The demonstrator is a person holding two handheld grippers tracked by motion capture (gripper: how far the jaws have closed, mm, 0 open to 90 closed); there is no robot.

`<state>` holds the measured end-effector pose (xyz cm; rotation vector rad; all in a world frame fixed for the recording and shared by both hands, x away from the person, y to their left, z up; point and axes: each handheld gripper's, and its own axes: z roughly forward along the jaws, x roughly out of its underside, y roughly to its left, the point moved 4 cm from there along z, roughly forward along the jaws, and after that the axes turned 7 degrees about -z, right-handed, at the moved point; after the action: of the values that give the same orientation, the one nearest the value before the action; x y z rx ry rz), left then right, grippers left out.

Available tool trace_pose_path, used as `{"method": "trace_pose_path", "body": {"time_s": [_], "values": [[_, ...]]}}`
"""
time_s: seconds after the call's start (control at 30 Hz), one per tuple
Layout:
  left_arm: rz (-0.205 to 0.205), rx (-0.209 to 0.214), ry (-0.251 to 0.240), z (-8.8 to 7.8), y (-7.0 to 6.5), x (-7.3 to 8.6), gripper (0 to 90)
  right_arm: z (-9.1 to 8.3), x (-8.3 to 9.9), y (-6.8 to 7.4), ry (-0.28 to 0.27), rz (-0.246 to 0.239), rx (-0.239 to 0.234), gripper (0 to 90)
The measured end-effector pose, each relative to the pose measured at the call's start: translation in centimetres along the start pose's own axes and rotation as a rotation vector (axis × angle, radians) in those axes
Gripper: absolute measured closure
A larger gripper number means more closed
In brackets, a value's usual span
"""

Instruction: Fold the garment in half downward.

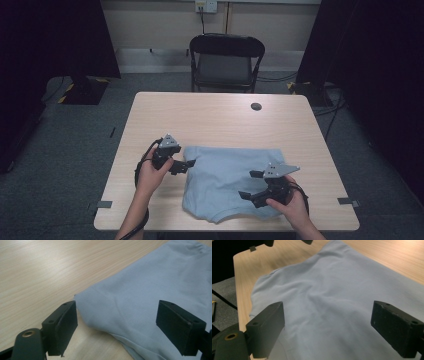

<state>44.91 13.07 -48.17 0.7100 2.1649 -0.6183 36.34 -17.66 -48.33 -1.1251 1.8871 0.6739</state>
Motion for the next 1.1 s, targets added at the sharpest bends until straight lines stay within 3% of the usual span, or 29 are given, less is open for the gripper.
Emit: {"method": "trace_pose_path", "body": {"time_s": [0.87, 1.1], "values": [[-0.026, -0.011, 0.025, 1.1, 1.1, -0.6, 17.5, 3.8, -1.6, 3.1, 0.022, -0.048, -0.05, 11.4], [-0.008, -0.01, 0.042, 1.6, 1.0, -0.5, 17.5, 4.9, -2.3, 4.3, 0.028, -0.068, -0.076, 11.4]]}}
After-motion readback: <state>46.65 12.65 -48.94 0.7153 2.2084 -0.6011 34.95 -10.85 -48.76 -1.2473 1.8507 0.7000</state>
